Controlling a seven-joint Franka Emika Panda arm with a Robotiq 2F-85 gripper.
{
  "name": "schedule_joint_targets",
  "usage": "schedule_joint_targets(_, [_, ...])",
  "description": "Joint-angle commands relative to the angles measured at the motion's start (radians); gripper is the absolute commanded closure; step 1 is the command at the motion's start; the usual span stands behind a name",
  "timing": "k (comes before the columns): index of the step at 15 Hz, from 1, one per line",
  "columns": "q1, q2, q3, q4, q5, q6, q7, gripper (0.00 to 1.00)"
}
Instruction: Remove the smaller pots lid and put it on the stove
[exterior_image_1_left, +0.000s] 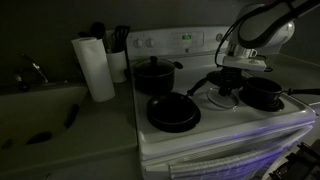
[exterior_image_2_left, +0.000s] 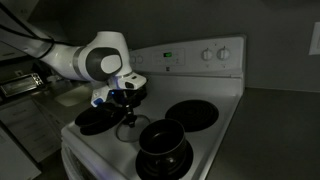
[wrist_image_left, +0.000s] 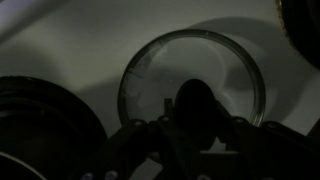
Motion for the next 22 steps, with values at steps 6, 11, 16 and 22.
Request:
schedule_joint_targets(6, [0.038,0.163,0.004,0.186,0.003,-0.218,-0.069,0.84])
schedule_joint_targets(11, [0.073,0.232,0.0,0.276,-0.013,-0.335,-0.022,0.84])
schedule_joint_targets(16, [0.087,0.231,-0.012,0.275,-0.014,-0.337,0.079,0.84])
schedule_joint_targets(22, [0.098,0.16,-0.018,0.172,-0.026,-0.224,0.307,0.84])
